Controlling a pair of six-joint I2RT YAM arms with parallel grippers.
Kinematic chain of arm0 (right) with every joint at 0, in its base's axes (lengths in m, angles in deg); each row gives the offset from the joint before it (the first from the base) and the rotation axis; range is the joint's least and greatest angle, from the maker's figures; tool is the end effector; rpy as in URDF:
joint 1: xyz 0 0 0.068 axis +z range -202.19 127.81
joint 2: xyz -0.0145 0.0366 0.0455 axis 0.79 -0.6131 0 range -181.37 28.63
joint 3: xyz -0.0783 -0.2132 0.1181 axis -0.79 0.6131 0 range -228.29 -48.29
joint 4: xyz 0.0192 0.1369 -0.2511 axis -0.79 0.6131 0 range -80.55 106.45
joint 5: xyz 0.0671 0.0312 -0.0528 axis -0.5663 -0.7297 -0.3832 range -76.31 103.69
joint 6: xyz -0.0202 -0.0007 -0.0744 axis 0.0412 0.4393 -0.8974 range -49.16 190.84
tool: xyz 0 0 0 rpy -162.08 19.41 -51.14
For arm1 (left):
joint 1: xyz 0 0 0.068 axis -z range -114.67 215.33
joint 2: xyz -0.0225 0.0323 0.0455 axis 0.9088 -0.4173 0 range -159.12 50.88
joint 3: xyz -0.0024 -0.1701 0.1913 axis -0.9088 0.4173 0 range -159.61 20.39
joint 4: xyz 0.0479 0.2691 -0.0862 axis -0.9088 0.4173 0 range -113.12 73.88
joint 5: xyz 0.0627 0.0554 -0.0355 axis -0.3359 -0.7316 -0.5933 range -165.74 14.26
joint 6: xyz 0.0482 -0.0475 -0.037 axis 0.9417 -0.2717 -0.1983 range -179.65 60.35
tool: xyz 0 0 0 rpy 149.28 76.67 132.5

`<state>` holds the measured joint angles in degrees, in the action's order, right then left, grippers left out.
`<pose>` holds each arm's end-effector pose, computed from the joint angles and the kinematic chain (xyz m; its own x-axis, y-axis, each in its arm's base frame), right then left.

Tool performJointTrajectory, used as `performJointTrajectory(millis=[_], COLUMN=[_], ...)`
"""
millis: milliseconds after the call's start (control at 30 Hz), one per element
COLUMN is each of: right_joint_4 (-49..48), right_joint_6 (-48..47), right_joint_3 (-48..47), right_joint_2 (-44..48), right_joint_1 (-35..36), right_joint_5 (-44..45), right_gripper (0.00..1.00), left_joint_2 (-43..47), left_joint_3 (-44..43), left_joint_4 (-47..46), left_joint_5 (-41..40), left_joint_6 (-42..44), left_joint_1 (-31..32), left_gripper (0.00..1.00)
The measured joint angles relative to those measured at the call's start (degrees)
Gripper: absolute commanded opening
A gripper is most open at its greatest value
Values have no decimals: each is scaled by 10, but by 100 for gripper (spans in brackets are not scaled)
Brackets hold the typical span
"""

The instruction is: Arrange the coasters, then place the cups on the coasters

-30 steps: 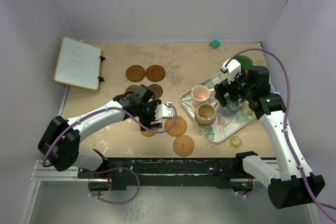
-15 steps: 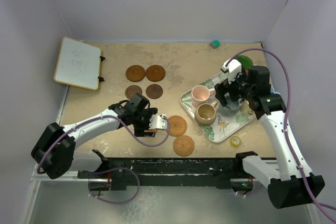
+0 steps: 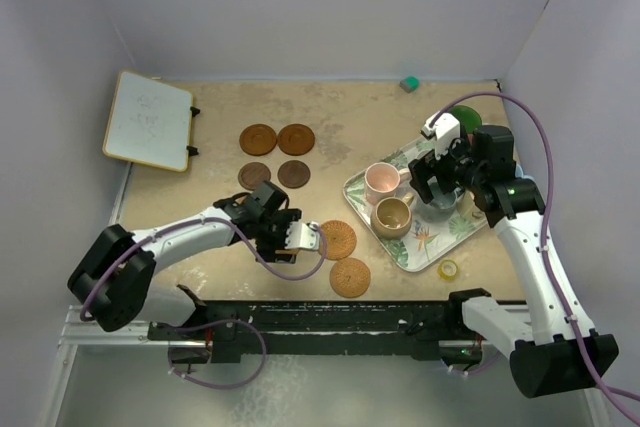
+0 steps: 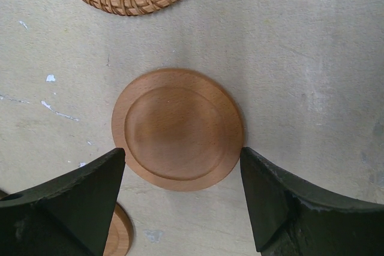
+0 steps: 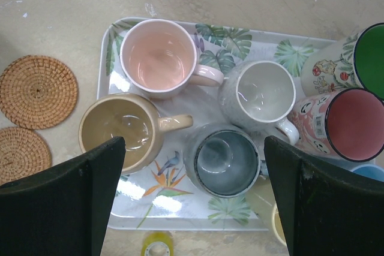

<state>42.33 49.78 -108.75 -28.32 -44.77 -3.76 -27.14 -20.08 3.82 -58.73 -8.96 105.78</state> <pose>0.2673 0.0546 0.3297 -0.3164 -0.3869 -0.8661 -0.5316 0.8285 -0.1759 0.2003 -0.1960 0.1133 0.1190 0.8707 -0.4772 0.9852 -0.0437 0.1660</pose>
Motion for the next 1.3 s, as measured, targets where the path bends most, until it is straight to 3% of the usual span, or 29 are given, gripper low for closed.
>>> performJointTrajectory(millis=[533,833,1300], right_joint_4=[0,0,0], right_joint_6=[0,0,0], right_joint_3=[0,0,0], right_joint_2=[0,0,0], right_joint_1=[-1,-1,-1], right_joint_5=[0,0,0], right_gripper=[100,100,100], left_joint_2=[-31,-62,-159], left_joint_3=[2,-15,-107], left_joint_4=[-39,-81,-101], left_joint_5=[-23,-33,-56], left_joint_6=[-1,-3,8], left_joint_1=[11,15,9], left_gripper=[73,63,56])
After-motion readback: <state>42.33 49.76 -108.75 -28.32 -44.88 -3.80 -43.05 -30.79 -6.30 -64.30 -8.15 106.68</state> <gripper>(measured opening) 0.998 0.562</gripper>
